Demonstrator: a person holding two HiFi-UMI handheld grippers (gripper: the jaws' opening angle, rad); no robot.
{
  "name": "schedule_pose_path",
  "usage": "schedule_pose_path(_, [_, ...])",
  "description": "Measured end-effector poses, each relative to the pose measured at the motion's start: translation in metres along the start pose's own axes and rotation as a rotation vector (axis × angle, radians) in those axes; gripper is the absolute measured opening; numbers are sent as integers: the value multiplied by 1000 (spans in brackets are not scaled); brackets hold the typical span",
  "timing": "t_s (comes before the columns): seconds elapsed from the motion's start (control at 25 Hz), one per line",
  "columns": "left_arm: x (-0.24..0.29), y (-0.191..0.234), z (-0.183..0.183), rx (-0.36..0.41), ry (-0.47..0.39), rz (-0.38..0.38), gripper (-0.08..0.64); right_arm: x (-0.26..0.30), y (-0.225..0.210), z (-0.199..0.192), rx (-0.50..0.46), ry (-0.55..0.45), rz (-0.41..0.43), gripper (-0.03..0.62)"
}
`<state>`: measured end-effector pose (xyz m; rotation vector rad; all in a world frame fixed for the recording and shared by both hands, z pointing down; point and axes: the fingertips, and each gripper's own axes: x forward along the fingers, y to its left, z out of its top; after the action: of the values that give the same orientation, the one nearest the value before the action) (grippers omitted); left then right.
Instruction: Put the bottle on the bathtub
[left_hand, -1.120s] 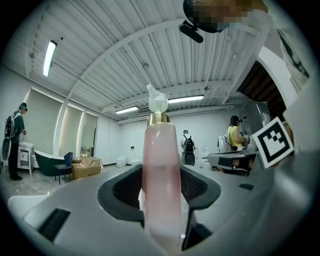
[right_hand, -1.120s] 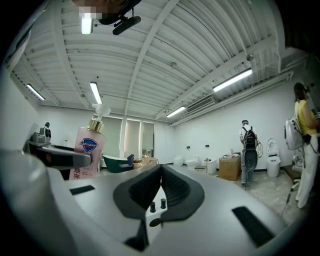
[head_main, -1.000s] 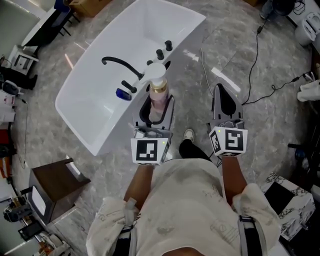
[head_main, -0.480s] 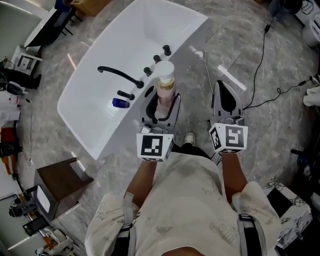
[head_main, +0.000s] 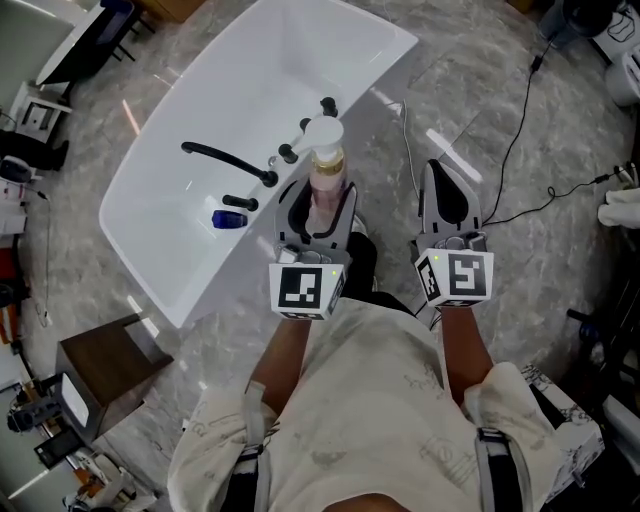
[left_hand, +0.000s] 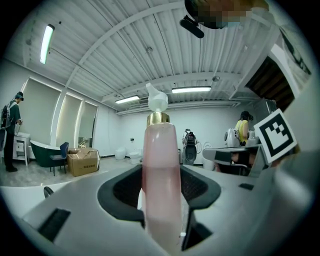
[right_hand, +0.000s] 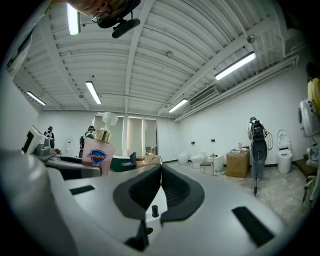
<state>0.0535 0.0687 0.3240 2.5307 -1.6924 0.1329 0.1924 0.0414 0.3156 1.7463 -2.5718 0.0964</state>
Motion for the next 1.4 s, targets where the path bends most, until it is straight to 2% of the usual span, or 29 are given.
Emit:
schedule_pose_path(0.4, [96, 68, 5, -62, -14, 51, 221, 118, -6, 24, -100, -8, 91, -11])
schedule_pose_path(0.68, [152, 120, 10, -84, -18, 99, 221, 198, -12, 20, -107, 35, 125, -11])
schedule_pose_path(1.08, [193, 180, 14, -105, -32, 157, 219, 277, 3, 25, -127, 37, 181, -11])
schedule_pose_path(1.4, [218, 194, 17, -108, -34, 197, 219, 309, -3, 29, -125, 31, 220, -11])
